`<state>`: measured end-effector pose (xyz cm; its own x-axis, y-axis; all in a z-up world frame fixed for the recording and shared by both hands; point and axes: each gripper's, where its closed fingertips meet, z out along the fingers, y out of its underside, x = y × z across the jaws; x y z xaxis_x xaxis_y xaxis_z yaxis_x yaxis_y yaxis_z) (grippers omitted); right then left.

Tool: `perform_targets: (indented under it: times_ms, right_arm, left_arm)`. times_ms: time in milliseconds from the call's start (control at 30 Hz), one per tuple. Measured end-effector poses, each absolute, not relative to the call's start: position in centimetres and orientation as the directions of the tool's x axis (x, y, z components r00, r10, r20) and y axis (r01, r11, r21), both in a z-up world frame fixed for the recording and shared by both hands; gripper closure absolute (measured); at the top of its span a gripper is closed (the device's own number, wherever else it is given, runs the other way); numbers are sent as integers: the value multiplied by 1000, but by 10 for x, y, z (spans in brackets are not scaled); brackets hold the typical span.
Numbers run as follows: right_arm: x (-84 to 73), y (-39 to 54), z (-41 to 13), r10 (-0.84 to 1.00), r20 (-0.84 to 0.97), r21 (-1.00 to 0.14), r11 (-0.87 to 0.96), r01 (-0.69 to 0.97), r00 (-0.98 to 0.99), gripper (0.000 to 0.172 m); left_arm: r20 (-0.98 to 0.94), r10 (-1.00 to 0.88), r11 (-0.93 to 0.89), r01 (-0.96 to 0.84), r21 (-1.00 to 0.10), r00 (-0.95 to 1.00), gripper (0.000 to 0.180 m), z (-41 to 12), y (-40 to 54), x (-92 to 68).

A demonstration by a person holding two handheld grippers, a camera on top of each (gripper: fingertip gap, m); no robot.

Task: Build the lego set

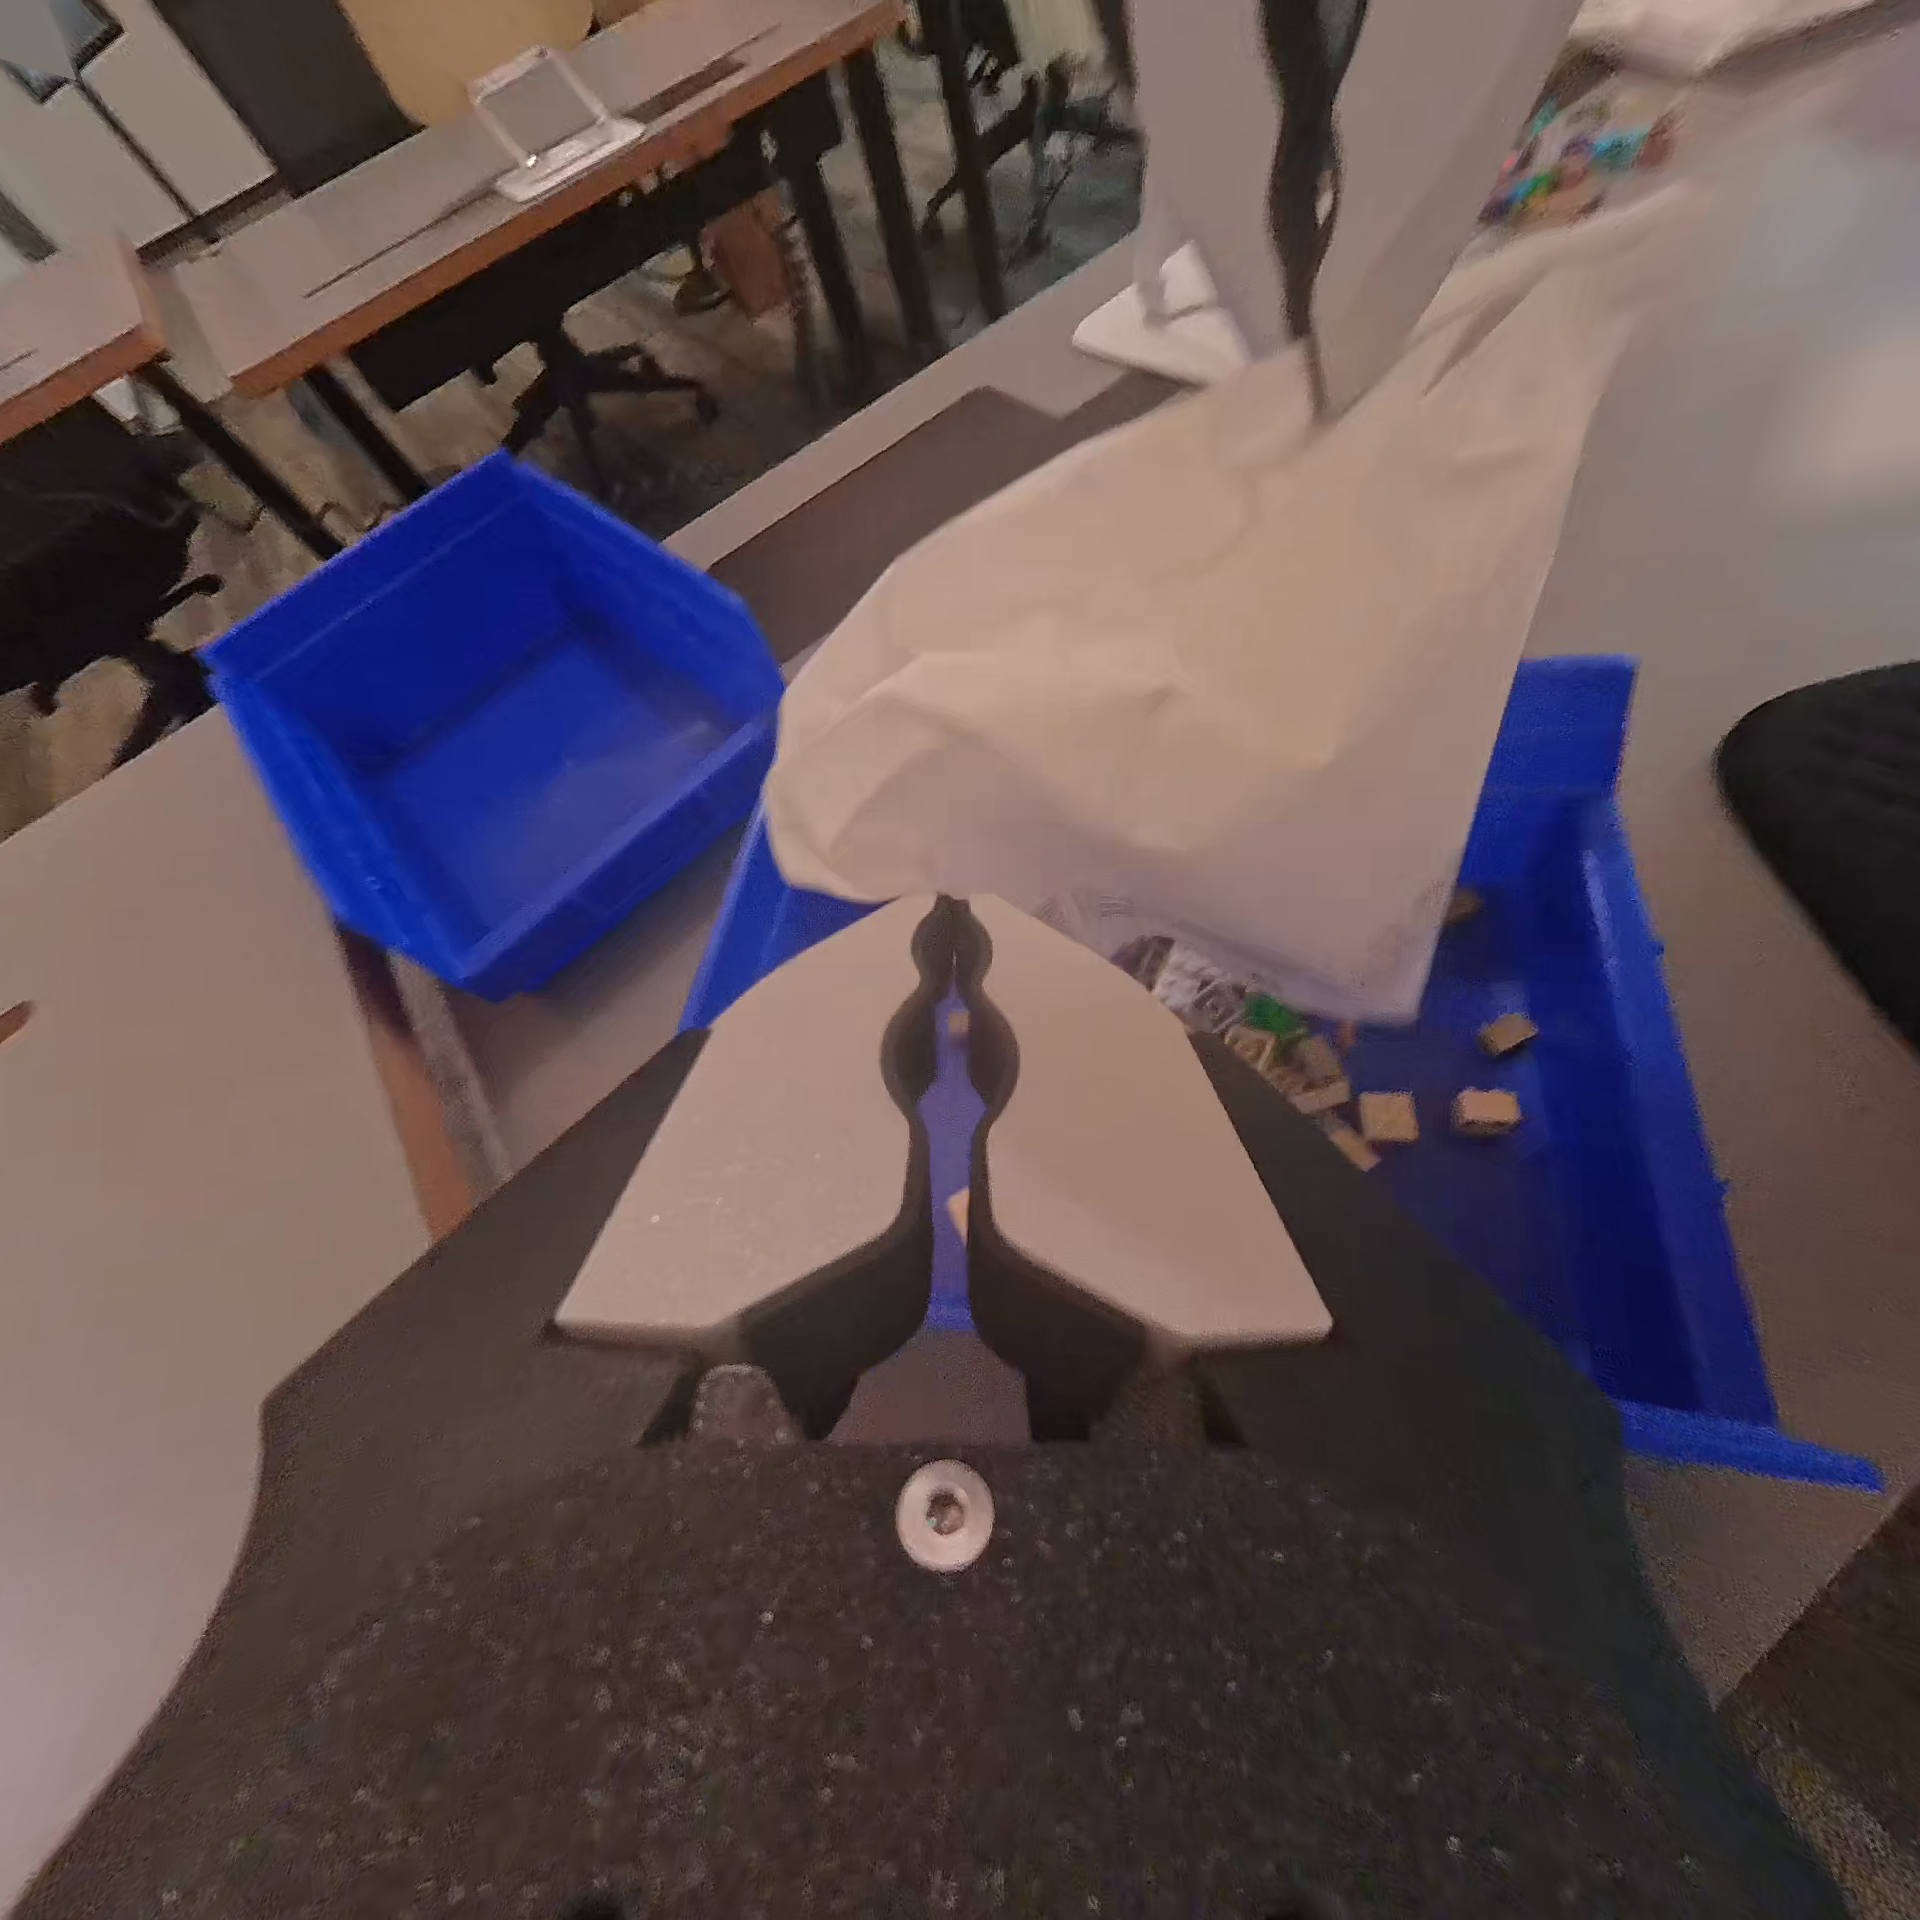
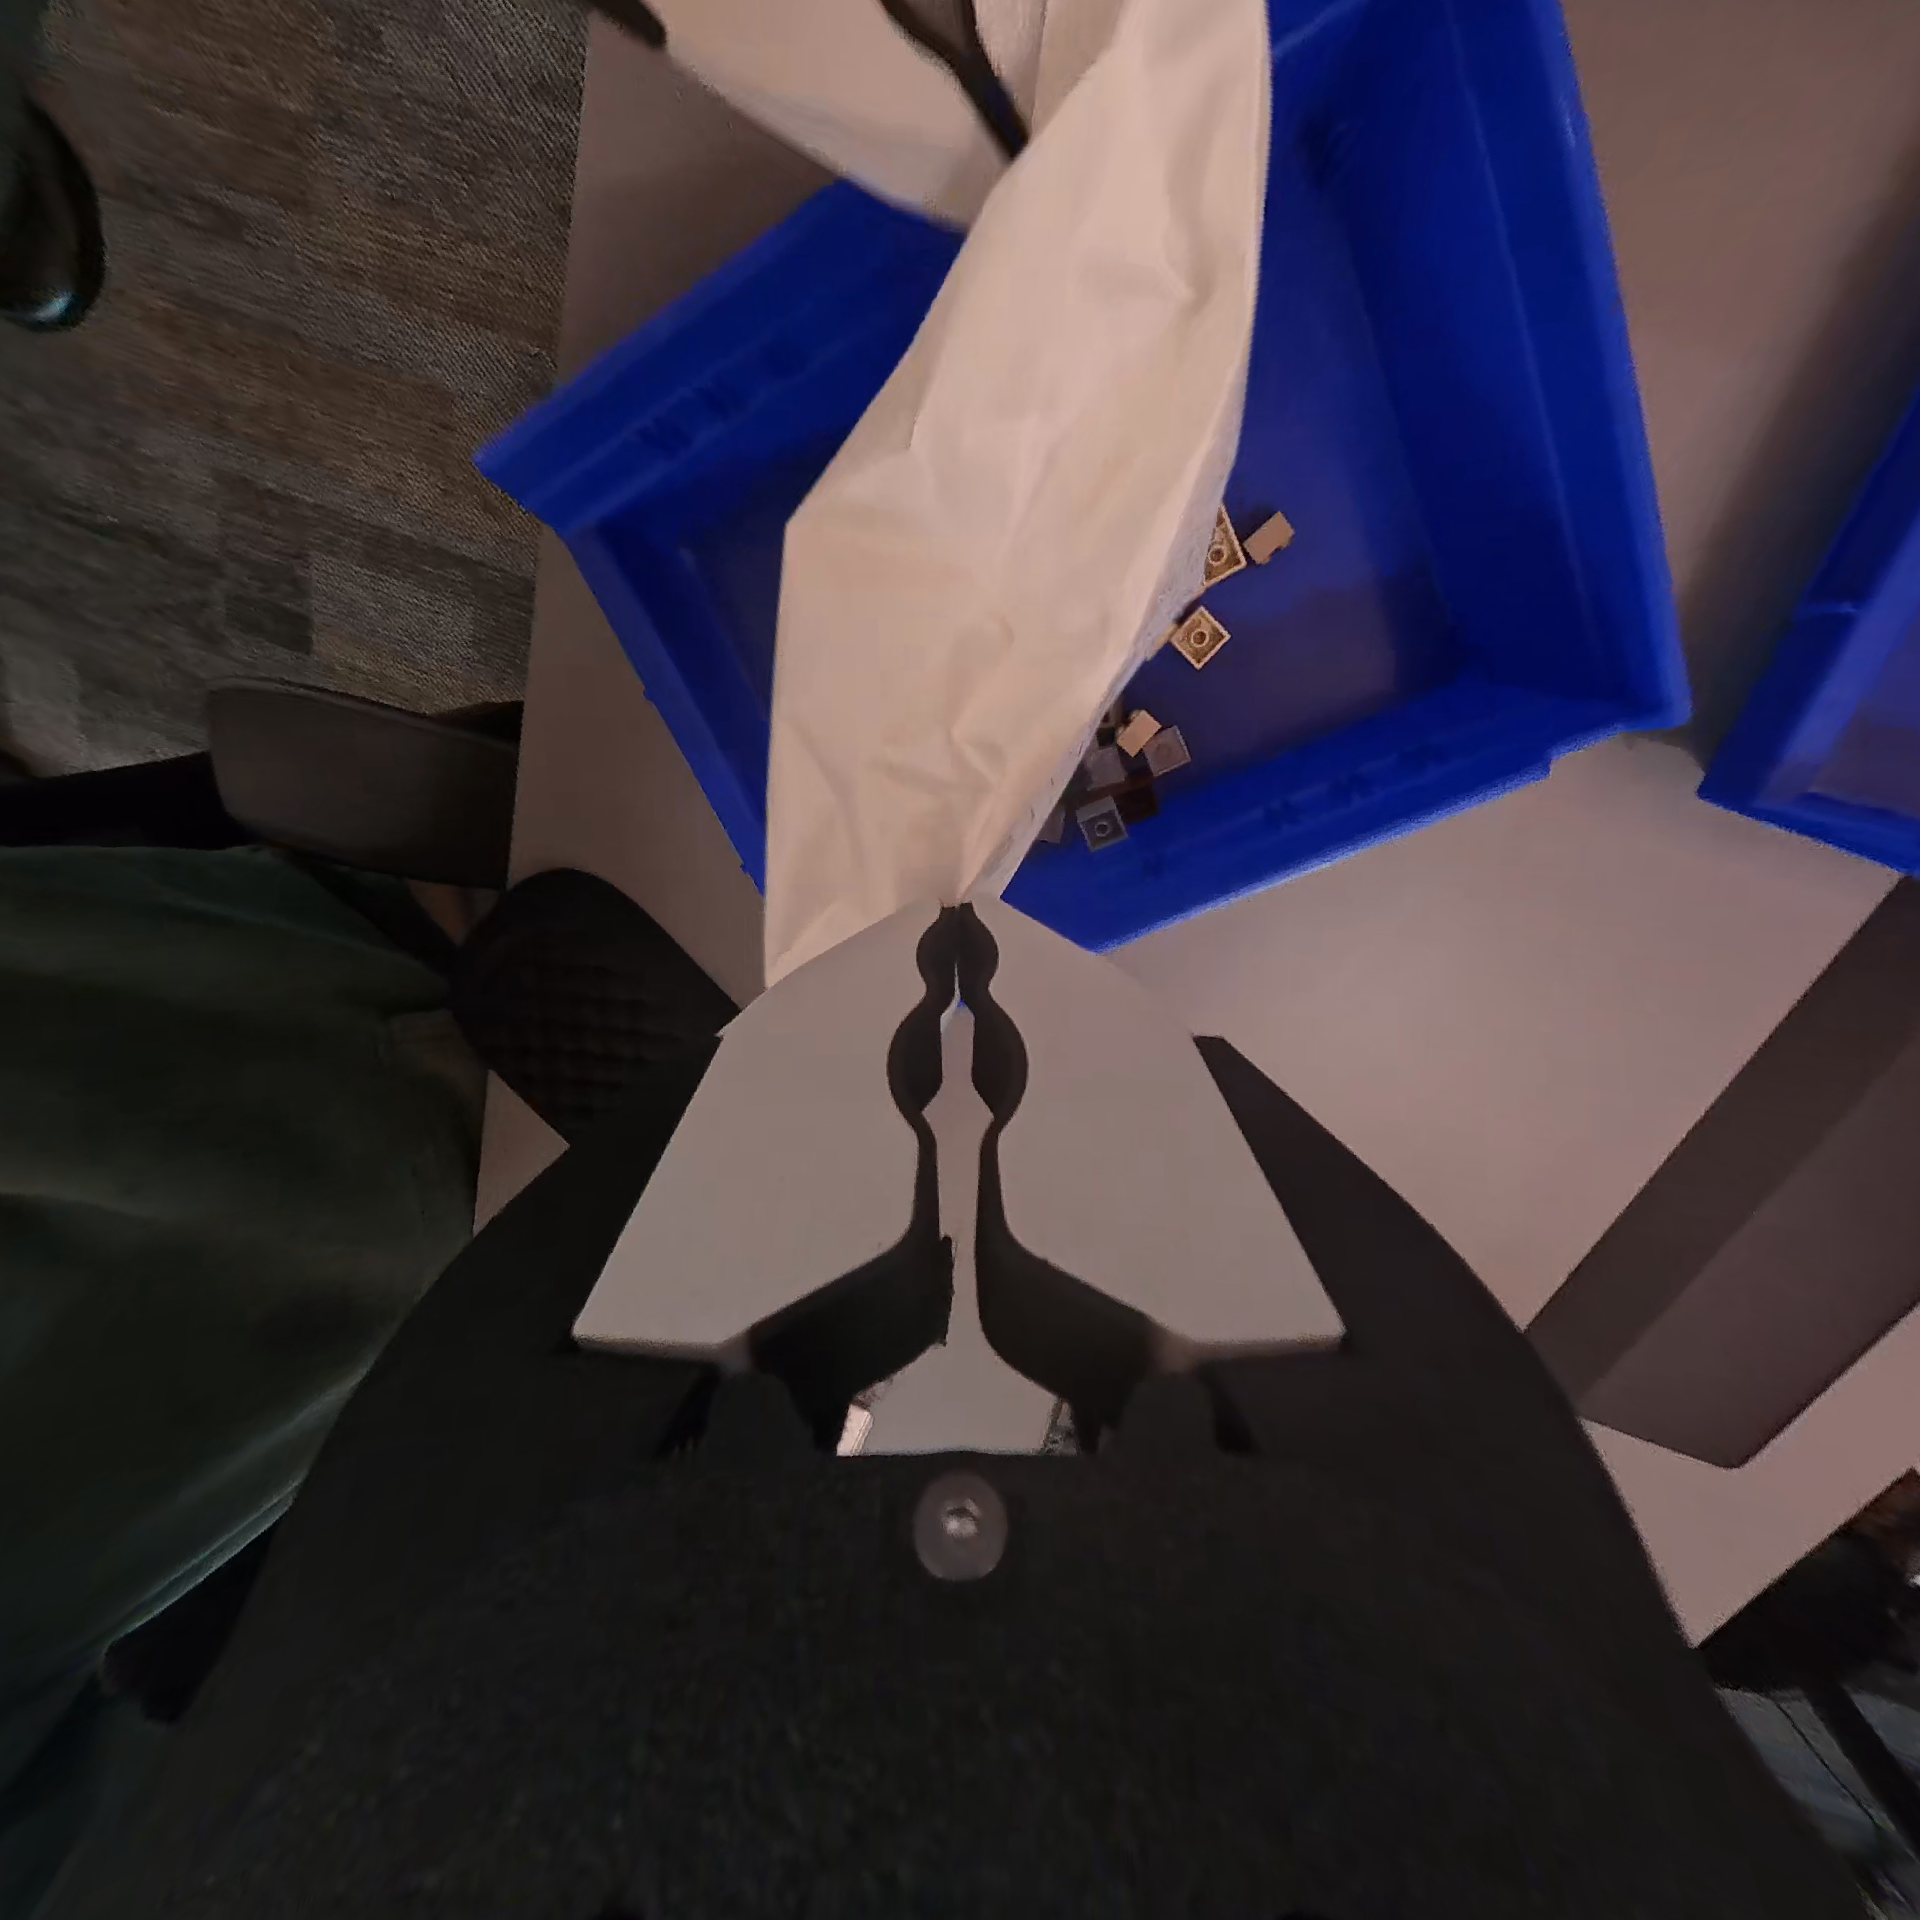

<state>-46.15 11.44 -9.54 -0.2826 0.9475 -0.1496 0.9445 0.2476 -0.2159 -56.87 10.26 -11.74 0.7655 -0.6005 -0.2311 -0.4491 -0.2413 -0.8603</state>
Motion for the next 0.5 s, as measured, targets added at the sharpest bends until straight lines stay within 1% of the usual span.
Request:
perform_targets:
  times_ms: [67, 133, 300, 400, 500]
  right_arm:
    - [-452, 122, -97, 951, -139, -201, 245, 949, -275, 172]
    - [-448, 120, -95, 950, -166, -223, 224, 949, -264, 172]
    - [-461, 113, -94, 947, -132, -256, 254, 933, -294, 172]
    - [-465, 110, -91, 947, -101, -303, 263, 916, -306, 172]
    - [-462, 119, -81, 957, -70, -351, 242, 905, -283, 172]
  left_arm:
    - [-243, -561, -269, -451, -851, 791, 180, -118, 101, -586]
    - [-225, -552, -242, -412, -878, 803, 180, -104, 99, -587]
    - [-351, -573, -225, -555, -801, 740, 180, -105, 104, -560]
    - [-306, -567, -201, -489, -848, 764, 180, -91, 100, -561]
    - [-361, -513, -170, -505, -847, 779, 180, -76, 100, -570]
